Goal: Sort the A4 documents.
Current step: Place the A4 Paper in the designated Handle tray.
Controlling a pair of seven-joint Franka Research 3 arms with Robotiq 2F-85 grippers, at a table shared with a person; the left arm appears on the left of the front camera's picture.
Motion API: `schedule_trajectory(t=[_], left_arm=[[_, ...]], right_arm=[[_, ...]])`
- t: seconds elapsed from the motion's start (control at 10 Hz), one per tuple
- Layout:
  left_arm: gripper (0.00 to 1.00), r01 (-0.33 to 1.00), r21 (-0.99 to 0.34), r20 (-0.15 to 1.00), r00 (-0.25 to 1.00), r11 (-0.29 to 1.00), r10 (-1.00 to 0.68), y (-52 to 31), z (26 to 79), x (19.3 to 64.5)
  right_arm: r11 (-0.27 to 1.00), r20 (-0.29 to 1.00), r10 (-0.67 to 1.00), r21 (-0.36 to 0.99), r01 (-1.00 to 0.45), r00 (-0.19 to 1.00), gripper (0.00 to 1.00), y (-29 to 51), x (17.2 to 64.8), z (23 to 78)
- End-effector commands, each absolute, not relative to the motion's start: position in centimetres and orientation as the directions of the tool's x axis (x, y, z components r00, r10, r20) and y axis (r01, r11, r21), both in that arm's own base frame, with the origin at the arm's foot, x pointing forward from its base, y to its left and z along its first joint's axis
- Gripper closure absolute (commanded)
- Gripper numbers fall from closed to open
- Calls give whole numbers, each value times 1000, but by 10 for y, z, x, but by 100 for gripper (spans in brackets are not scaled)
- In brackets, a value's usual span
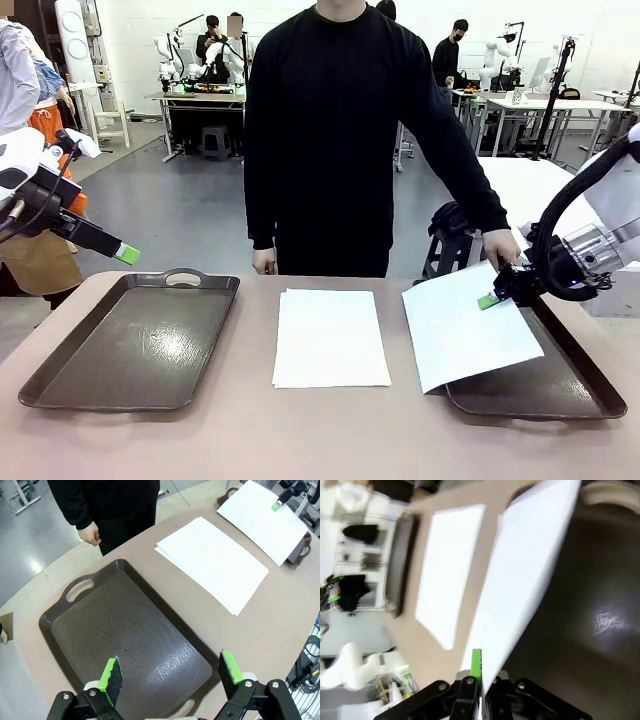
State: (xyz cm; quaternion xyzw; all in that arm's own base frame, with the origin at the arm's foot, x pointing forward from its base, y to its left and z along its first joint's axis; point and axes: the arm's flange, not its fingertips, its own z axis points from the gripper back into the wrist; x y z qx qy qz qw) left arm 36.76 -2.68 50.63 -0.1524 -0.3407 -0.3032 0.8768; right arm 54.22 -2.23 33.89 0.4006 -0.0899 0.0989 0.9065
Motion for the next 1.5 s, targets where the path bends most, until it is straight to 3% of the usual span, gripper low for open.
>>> schedule_trajectory(t=[0.0,0.4,1.2,1.3,1.4], left_arm=[[0,635,-64,691,585,770,-425,-26,506,368],[0,635,-64,691,585,770,-425,-26,506,368],[0,635,-64,691,585,770,-425,-26,506,368],[0,635,-64,691,585,770,-425,-26,506,368],[0,635,-64,691,585,770,-425,-26,506,368]], right_arm=[[741,251,69,635,-218,966,99,-25,531,335],[848,174,67,510,-148,983,99,-70,533,329],[815,169,77,557,-160,983,99,-61,543,328],[823,164,74,547,-153,984,81,-61,542,329],[830,164,81,536,-158,983,80,-60,539,330]])
